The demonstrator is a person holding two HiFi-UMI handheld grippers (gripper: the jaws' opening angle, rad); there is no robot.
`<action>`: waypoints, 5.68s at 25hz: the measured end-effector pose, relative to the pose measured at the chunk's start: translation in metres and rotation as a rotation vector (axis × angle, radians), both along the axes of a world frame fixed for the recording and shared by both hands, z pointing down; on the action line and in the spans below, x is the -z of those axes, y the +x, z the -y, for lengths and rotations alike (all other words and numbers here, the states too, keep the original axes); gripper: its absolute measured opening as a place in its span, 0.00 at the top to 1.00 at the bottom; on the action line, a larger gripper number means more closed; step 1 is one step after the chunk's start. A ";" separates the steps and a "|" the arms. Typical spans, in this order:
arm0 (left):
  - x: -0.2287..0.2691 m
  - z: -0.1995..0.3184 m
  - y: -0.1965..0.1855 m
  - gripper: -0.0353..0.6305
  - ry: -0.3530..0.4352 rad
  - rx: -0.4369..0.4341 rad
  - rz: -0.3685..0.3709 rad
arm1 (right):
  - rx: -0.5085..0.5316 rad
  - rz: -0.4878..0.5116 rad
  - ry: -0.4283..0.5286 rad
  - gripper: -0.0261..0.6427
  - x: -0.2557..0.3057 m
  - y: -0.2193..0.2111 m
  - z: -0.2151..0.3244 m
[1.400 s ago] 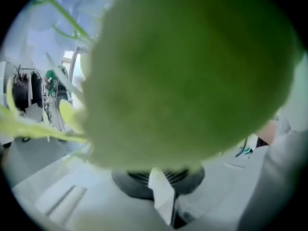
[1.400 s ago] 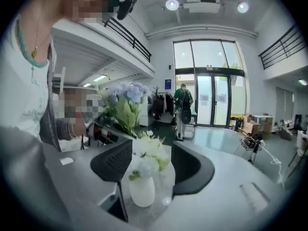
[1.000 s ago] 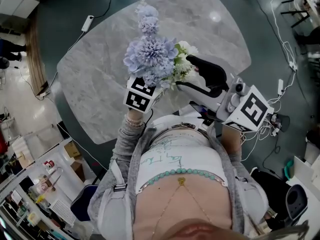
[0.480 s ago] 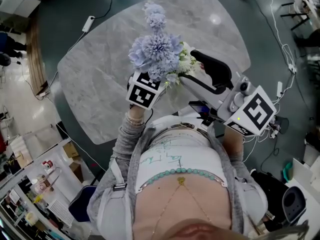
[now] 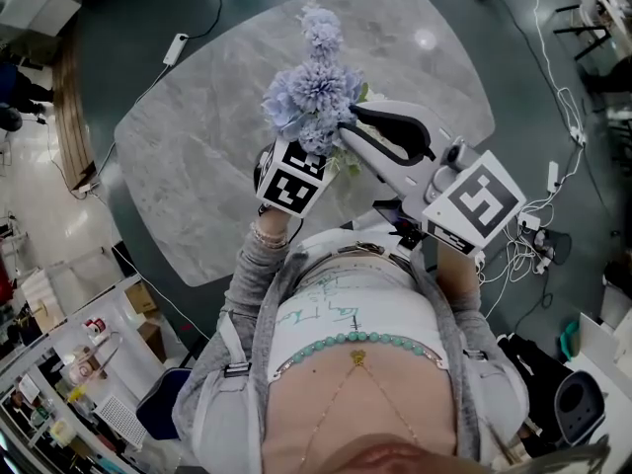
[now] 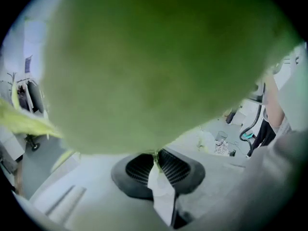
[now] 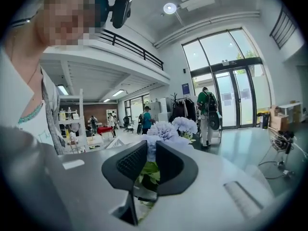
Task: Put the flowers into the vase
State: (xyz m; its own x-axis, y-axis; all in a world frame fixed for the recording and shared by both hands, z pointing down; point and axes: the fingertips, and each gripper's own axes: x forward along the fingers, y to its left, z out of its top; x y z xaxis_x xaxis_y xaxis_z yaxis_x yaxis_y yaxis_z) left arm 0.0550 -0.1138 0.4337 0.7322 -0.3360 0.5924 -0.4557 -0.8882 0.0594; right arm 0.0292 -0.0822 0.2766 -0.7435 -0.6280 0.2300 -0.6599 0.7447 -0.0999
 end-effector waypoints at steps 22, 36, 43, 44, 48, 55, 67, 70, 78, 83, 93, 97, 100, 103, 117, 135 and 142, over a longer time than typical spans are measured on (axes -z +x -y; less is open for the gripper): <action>0.015 -0.003 -0.041 0.74 0.086 0.065 -0.216 | -0.117 -0.095 -0.007 0.86 -0.024 0.024 0.008; 0.022 -0.017 -0.075 0.74 0.098 0.124 -0.212 | -0.175 -0.083 -0.103 0.86 -0.057 0.040 0.003; 0.039 -0.017 -0.104 0.74 0.181 0.197 -0.213 | -0.181 -0.093 -0.129 0.87 -0.068 0.044 0.001; 0.040 -0.014 -0.111 0.75 0.191 0.214 -0.209 | -0.179 -0.095 -0.131 0.87 -0.069 0.044 0.001; 0.060 0.013 -0.149 0.77 0.266 0.354 -0.273 | -0.171 -0.100 -0.131 0.87 -0.070 0.042 -0.001; 0.110 0.021 -0.133 0.81 0.200 0.251 -0.543 | -0.170 -0.105 -0.140 0.87 -0.074 0.039 0.000; 0.082 0.005 -0.092 0.83 0.225 0.138 -0.414 | -0.181 -0.110 -0.182 0.88 -0.091 0.043 -0.003; 0.088 0.003 -0.094 0.83 0.245 0.139 -0.419 | -0.173 -0.098 -0.168 0.88 -0.087 0.041 -0.004; 0.092 0.004 -0.100 0.83 0.249 0.180 -0.448 | -0.125 -0.046 -0.112 0.84 -0.075 0.031 -0.007; 0.094 0.007 -0.106 0.83 0.247 0.200 -0.450 | -0.101 -0.025 -0.091 0.79 -0.065 0.028 -0.010; 0.095 0.008 -0.122 0.83 0.255 0.263 -0.464 | -0.213 -0.026 -0.057 0.88 -0.066 0.048 -0.001; 0.096 0.008 -0.127 0.83 0.253 0.287 -0.472 | -0.230 -0.004 -0.055 0.92 -0.065 0.049 0.003; 0.098 0.007 -0.130 0.83 0.256 0.310 -0.478 | -0.234 -0.003 -0.055 0.92 -0.066 0.050 0.004; 0.100 0.004 -0.133 0.83 0.259 0.325 -0.480 | -0.228 -0.008 -0.057 0.92 -0.068 0.049 0.005; 0.092 -0.032 -0.132 0.94 0.217 0.384 -0.474 | -0.179 0.001 -0.059 0.92 -0.073 0.042 0.000; 0.080 -0.053 -0.096 0.94 0.187 0.377 -0.441 | -0.046 -0.054 -0.096 0.92 -0.086 0.027 -0.004; 0.081 -0.054 -0.091 0.94 0.180 0.382 -0.444 | -0.041 -0.064 -0.108 0.92 -0.088 0.028 -0.005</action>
